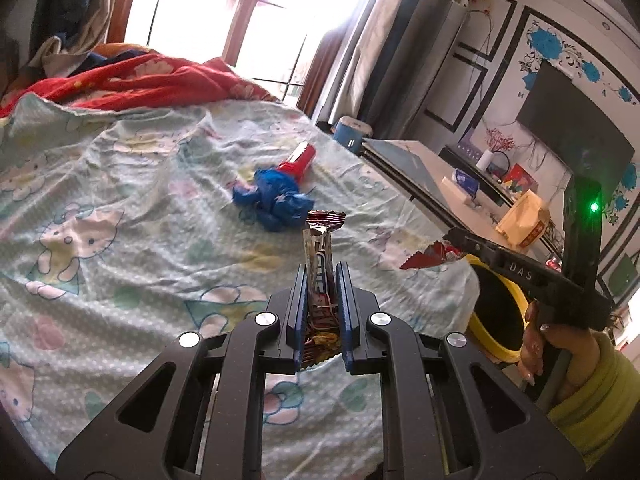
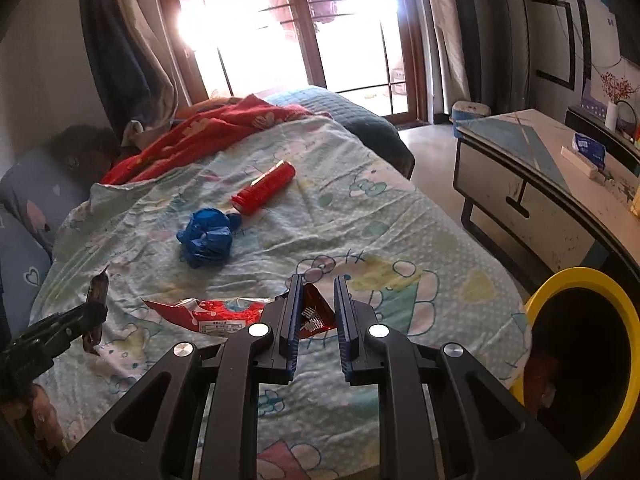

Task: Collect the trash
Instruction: 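Carry the chocolate wrapper and red wrapper with both tools over the yellow-rimmed bin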

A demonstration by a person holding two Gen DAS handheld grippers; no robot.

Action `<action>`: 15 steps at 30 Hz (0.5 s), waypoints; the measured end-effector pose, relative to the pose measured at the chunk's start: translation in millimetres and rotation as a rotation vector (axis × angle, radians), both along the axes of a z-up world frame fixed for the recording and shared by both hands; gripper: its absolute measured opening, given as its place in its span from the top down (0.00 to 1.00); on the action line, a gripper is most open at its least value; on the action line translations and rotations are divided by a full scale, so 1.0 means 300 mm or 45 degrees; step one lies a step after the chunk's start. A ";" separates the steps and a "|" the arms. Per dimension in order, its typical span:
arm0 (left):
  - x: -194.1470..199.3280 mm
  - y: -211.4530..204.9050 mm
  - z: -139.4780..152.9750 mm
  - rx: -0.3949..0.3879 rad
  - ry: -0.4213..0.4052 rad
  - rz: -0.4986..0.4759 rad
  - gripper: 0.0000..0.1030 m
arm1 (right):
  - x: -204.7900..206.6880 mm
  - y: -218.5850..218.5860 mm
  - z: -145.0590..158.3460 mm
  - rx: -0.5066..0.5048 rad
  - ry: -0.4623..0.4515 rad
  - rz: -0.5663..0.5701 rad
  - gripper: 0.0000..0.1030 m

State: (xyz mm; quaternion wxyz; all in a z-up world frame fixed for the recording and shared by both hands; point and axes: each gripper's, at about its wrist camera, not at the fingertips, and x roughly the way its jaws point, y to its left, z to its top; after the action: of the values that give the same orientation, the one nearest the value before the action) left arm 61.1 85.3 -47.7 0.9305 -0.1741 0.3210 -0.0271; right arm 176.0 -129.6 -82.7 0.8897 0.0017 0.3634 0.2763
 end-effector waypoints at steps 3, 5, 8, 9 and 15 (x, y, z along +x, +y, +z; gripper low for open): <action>0.001 -0.019 0.019 -0.008 -0.018 -0.007 0.92 | -0.011 -0.025 0.021 0.010 -0.018 -0.008 0.85; 0.007 -0.032 0.032 -0.010 -0.028 -0.017 0.92 | -0.016 -0.049 0.033 0.024 -0.020 -0.013 0.85; 0.011 -0.056 0.048 -0.010 -0.044 -0.033 0.92 | -0.028 -0.083 0.046 0.031 -0.031 -0.026 0.85; 0.010 -0.064 0.053 -0.008 -0.047 -0.038 0.92 | -0.031 -0.095 0.048 0.034 -0.033 -0.030 0.85; 0.032 -0.122 0.074 -0.014 -0.060 -0.066 0.92 | -0.042 -0.172 0.078 0.048 -0.062 -0.071 0.85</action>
State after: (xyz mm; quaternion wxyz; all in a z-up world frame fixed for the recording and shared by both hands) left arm 70.8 48.9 -25.6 0.9359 -0.1700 0.3034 -0.0571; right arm 163.4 -181.3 -59.3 0.9055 0.0217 0.3361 0.2581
